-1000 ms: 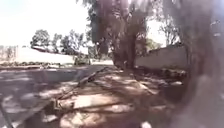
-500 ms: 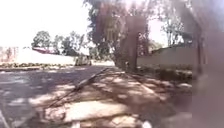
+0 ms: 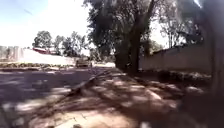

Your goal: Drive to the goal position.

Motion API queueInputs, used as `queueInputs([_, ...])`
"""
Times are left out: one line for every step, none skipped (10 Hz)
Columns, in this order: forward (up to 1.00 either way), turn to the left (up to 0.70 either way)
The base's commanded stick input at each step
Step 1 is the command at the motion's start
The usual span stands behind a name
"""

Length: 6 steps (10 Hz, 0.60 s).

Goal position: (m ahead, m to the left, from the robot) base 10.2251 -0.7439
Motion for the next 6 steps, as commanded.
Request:
queueInputs([0.7,0.0])
queueInputs([0.7,0.0])
queueInputs([0.7,0.0])
queueInputs([0.7,0.0])
queueInputs([0.7,0.0])
queueInputs([0.7,0.0])
